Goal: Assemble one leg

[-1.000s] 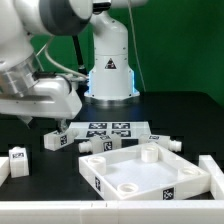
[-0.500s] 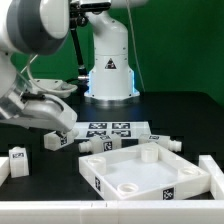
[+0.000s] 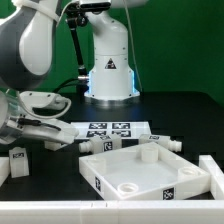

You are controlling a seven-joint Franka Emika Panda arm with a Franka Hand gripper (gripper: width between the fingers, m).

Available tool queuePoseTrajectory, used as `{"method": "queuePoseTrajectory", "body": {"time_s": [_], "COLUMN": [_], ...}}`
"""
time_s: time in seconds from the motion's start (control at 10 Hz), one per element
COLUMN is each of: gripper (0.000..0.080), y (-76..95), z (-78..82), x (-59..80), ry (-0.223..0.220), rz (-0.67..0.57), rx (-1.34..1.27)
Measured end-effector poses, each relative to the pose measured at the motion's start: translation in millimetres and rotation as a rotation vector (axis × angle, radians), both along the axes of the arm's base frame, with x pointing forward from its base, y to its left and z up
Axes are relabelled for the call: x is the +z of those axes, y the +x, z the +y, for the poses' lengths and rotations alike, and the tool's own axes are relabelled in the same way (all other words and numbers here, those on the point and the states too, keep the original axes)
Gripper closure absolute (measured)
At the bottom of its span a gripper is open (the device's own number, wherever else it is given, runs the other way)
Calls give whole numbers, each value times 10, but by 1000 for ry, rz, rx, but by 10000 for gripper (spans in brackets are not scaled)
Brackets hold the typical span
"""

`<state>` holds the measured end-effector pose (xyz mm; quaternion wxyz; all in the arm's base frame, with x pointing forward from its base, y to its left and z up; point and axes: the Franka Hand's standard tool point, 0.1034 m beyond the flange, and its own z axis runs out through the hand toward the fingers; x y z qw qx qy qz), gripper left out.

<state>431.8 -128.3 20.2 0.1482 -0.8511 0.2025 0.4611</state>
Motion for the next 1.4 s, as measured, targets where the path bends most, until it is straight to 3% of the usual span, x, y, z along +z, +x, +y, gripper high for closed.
{"method": "queuePoseTrajectory", "body": {"time_s": [0.2,0.5,0.6,0.7,0.8,0.9,1.0,1.2,1.4], "gripper": [151,151,270,270,453,517,517,517,517], "y": [-85,-80,-68,-66,-62,-57,-33,66,271], "z": [17,-4,-11,-11,-4,8,29,115,331], "x": [-43,-92,-103,-105,-105,-104,-82,94,504], "ry": [6,-1,-2,-3,-3,-3,-4,0,-1], "rz": [14,-1,-9,-10,-11,-12,-17,-37,-82], "rx": [-2,1,4,4,5,8,14,33,65]}}
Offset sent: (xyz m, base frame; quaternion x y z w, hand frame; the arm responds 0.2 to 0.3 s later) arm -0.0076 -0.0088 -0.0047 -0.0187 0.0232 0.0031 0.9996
